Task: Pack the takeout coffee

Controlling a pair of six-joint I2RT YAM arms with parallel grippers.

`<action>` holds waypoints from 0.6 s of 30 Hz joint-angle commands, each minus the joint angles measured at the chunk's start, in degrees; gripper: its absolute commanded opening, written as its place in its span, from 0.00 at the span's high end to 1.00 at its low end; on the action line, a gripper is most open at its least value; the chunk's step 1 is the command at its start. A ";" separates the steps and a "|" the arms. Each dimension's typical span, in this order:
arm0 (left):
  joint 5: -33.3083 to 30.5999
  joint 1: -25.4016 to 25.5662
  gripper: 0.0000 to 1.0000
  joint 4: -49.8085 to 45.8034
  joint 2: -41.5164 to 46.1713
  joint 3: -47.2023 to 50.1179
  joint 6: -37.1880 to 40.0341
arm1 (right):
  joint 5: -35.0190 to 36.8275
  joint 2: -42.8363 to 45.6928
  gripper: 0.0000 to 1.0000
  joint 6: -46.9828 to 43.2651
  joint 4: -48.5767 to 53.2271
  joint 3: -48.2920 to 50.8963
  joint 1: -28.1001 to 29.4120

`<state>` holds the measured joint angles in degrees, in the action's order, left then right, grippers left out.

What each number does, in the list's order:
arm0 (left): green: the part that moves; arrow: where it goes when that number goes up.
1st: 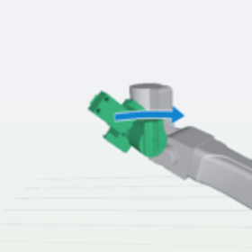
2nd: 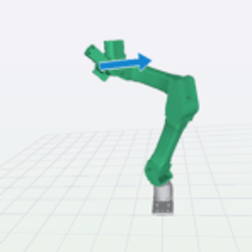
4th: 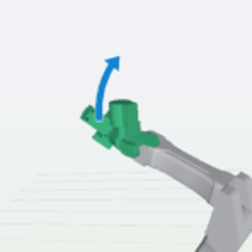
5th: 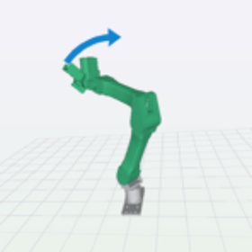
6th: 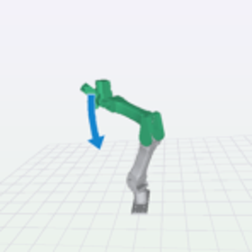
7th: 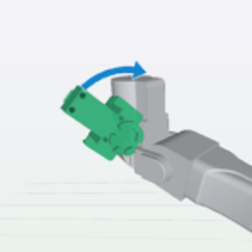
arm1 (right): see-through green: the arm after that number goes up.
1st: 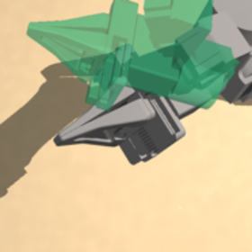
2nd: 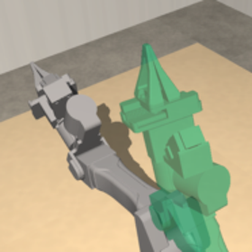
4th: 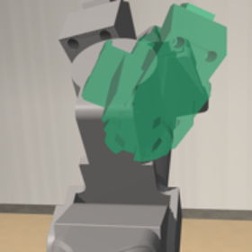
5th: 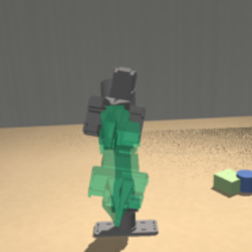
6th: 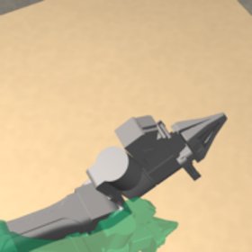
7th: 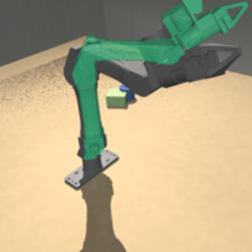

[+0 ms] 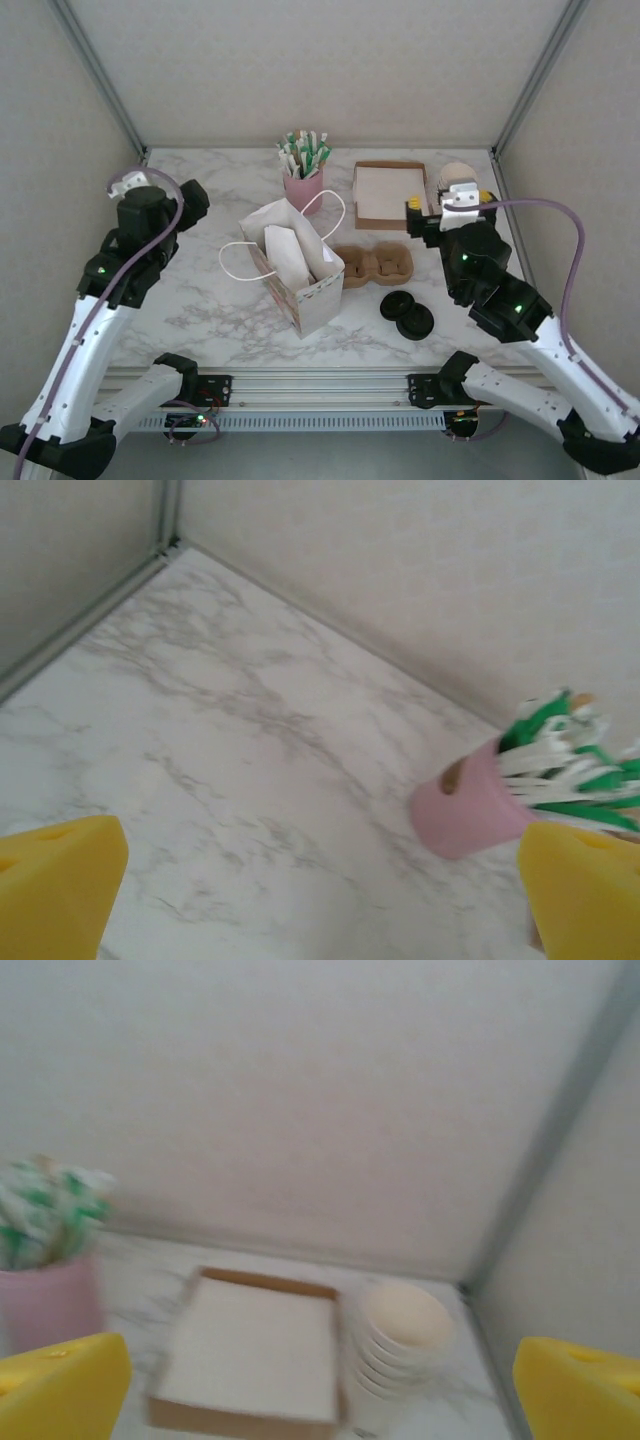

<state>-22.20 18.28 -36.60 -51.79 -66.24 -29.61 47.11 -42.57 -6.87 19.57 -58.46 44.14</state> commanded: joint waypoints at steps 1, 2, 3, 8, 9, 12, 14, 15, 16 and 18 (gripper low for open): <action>-7.31 0.31 0.00 6.45 1.47 6.01 5.83 | -0.02 5.15 0.01 0.75 -0.68 8.85 -6.84; -8.75 0.30 0.00 7.49 1.52 7.78 5.74 | -1.42 6.29 0.01 1.63 -0.39 11.17 -8.62; -10.23 0.26 0.00 8.58 1.43 9.64 5.35 | -3.14 7.39 0.01 2.25 -0.40 14.15 -10.61; -15.73 -0.74 0.00 13.65 -0.18 17.47 2.20 | -6.86 8.91 0.01 8.38 -2.87 25.72 -18.36; -16.02 -1.04 0.00 14.62 -0.88 18.93 1.93 | -7.32 8.99 0.01 10.05 -4.47 27.80 -20.00; -16.58 -2.32 0.00 17.04 -3.46 22.26 1.87 | -12.30 8.91 0.01 10.12 -10.49 33.10 -24.30; -16.98 -3.11 0.00 18.79 -5.00 24.08 2.26 | -15.86 7.91 0.01 7.76 -14.54 36.48 -26.28; -17.14 -3.56 0.00 20.17 -5.69 25.14 2.64 | -16.04 7.14 0.01 7.88 -16.19 37.43 -27.23; -17.09 -4.08 0.00 21.97 -6.05 26.14 2.97 | -16.57 6.51 0.01 8.25 -17.72 38.16 -28.09; -16.16 -5.32 0.00 26.32 -7.23 28.77 4.61 | -19.98 5.29 0.01 8.83 -22.41 40.51 -29.79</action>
<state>-36.60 14.46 -17.82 -58.17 -39.92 -26.87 32.58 -36.36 0.71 7.73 -20.21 16.08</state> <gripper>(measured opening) 0.998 0.988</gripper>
